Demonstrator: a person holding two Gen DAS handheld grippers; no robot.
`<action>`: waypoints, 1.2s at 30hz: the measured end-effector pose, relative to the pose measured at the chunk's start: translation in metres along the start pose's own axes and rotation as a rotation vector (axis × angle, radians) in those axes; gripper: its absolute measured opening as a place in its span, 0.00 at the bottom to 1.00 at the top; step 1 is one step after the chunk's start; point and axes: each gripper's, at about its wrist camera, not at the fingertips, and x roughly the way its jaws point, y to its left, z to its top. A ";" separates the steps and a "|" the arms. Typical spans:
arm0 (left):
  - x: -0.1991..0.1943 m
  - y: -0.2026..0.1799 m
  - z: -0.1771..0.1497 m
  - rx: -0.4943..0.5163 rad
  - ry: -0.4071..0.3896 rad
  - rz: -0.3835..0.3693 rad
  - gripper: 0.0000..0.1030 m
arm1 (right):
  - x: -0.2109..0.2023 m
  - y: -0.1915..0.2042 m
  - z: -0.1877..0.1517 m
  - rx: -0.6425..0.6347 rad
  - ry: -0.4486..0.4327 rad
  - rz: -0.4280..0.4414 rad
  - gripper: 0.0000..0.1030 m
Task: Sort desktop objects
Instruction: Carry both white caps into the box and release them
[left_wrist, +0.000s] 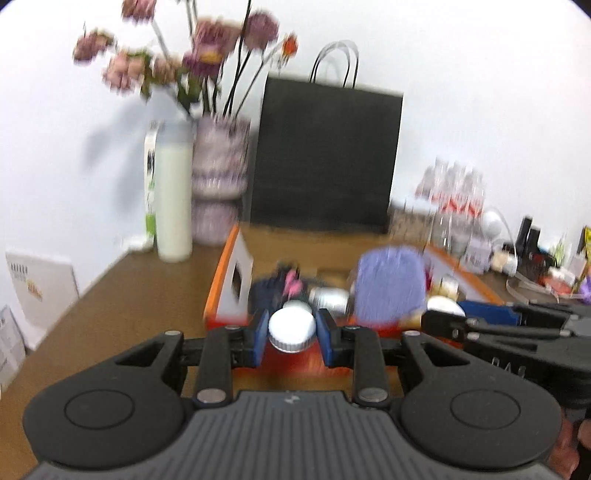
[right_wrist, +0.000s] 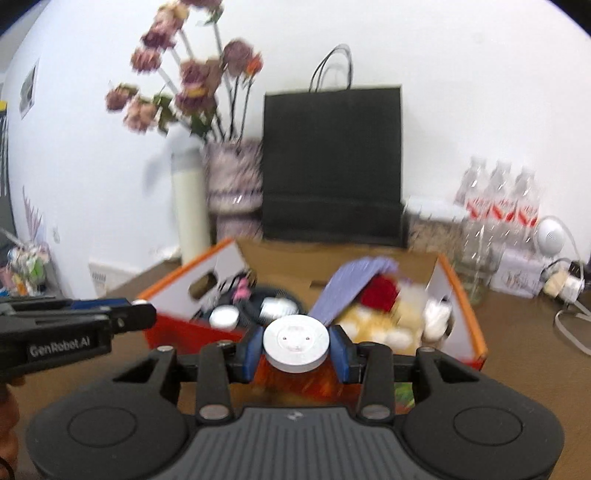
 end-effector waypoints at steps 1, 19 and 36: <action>0.001 -0.003 0.007 -0.008 -0.020 0.007 0.28 | 0.000 -0.003 0.004 0.004 -0.012 -0.009 0.37; 0.105 -0.032 0.029 0.004 -0.021 0.050 0.28 | 0.070 -0.069 0.021 0.057 -0.013 -0.106 0.37; 0.115 -0.035 0.017 0.050 -0.018 0.091 0.65 | 0.079 -0.074 0.014 0.051 -0.011 -0.097 0.48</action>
